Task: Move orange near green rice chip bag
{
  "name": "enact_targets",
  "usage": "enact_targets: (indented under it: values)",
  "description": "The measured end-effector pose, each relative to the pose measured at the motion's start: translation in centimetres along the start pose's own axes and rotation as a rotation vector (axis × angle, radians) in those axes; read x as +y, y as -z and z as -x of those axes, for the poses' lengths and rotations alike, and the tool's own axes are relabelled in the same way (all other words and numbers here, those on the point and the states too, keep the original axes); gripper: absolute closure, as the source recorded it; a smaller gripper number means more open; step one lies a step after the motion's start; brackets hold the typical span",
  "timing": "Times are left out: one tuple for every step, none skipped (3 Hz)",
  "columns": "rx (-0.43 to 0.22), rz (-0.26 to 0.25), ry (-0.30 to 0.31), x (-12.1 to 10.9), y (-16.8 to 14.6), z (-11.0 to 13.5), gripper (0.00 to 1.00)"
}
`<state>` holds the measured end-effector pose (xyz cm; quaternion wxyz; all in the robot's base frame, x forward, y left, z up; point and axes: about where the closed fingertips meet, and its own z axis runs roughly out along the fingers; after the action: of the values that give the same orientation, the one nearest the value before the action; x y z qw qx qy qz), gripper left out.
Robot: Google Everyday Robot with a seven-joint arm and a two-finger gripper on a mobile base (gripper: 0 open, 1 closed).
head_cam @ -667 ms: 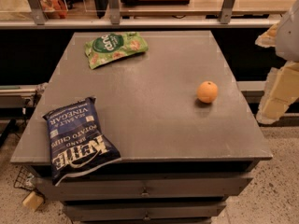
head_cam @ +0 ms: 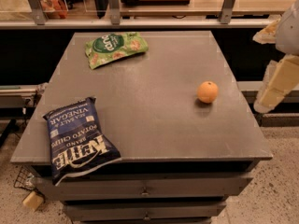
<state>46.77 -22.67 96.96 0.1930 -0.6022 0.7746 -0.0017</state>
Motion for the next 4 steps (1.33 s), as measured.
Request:
enact_targets:
  values:
    - [-0.158,0.021,-0.076,-4.7,-4.3,0.0,0.0]
    - [-0.225,0.035,-0.121,-6.3,-7.6,0.4,0.0]
    - [-0.254,0.062,-0.187,-6.2,-10.1,0.3,0.0]
    - [-0.264,0.104,-0.248,-5.1,-12.2,0.0,0.0]
